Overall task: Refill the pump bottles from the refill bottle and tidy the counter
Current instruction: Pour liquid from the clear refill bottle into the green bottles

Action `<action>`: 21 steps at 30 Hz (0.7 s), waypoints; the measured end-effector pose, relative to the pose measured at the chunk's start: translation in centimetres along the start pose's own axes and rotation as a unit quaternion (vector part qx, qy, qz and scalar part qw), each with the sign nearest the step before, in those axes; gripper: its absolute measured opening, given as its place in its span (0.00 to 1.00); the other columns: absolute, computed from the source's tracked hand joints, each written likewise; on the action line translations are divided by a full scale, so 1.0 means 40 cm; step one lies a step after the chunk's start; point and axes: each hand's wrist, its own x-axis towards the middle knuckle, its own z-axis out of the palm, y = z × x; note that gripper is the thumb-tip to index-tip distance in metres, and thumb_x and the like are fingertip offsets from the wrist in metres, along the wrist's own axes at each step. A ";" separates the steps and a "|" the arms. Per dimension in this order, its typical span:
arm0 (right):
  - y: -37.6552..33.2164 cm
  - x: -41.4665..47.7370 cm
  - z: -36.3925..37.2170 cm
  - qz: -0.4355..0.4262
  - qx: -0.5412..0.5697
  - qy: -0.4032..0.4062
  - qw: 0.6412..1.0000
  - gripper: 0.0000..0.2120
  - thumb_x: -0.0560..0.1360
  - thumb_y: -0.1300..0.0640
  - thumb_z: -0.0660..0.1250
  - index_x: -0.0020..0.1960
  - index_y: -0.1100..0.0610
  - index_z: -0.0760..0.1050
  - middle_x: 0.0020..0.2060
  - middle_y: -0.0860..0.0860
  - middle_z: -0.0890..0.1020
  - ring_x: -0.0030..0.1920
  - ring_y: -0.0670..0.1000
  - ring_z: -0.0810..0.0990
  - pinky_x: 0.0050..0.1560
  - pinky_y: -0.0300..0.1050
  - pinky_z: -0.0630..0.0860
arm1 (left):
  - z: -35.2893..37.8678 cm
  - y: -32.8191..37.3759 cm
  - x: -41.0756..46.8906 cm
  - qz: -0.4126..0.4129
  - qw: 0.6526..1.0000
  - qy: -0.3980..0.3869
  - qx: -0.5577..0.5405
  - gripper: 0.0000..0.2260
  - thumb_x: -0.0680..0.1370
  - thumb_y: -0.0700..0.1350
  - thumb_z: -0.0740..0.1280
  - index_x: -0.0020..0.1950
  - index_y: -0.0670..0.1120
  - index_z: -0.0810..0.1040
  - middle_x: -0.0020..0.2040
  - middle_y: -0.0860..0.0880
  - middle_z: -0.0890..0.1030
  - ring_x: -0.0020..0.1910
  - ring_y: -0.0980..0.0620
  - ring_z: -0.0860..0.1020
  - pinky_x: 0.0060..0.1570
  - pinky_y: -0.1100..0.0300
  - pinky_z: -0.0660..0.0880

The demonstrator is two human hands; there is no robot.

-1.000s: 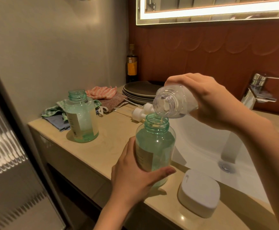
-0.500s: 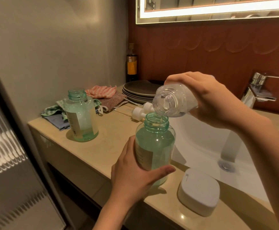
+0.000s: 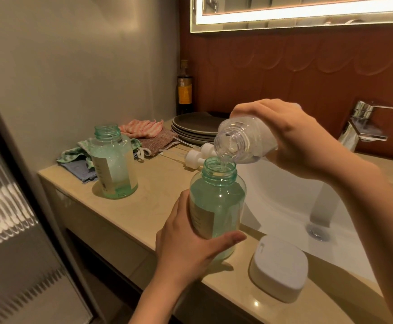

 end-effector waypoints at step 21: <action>-0.003 -0.002 0.001 -0.001 0.009 0.005 1.000 0.36 0.64 0.70 0.76 0.68 0.54 0.69 0.60 0.55 0.77 0.60 0.57 0.73 0.55 0.45 0.63 | 0.003 -0.014 0.005 0.037 0.999 0.011 0.002 0.38 0.47 0.83 0.57 0.54 0.69 0.62 0.52 0.69 0.72 0.51 0.75 0.68 0.50 0.65 0.69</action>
